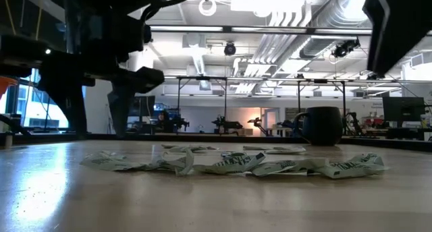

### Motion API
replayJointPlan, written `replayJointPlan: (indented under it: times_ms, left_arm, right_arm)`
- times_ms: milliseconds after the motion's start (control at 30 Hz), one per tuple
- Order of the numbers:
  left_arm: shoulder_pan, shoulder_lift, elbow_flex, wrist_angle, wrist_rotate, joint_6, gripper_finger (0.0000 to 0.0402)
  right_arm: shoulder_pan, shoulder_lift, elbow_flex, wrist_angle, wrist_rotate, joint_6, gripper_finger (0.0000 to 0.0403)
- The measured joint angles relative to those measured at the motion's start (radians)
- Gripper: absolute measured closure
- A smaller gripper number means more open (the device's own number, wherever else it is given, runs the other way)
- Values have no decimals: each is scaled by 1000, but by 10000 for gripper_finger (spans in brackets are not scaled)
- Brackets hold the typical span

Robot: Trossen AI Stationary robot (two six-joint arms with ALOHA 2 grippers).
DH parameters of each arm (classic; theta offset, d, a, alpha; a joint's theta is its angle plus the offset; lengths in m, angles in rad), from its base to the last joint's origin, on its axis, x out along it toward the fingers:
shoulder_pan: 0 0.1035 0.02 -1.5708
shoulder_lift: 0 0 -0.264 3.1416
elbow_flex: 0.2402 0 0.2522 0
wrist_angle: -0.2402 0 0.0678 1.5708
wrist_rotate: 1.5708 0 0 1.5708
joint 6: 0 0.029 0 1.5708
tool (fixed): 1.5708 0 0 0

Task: Pick and place items into bin
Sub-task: Put the white stevia packet into the orange bin

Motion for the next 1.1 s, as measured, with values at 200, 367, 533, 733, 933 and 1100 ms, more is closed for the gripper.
replayJointPlan:
  times_ms: [200, 367, 533, 733, 933, 1100]
  left_arm:
    - [0, 58, 3, 97, 12, -8, 163]
    - [0, 108, 4, 102, 6, -11, 184]
    - [0, 122, 5, 90, 13, -11, 246]
    - [0, 107, 9, 50, -6, -34, 354]
    - [-1, 33, 124, -191, -39, -130, 367]
    - [-46, -44, 251, -416, 9, -285, 364]
  right_arm:
    - [10, 0, -53, 70, -19, 40, 153]
    - [14, 0, -53, 89, -20, 38, 153]
    - [23, 0, -53, 91, -16, 40, 153]
    - [29, 0, -57, 92, -13, 60, 153]
    - [31, 0, -57, 98, 14, 69, 153]
    - [32, 0, -56, 106, 42, 39, 153]
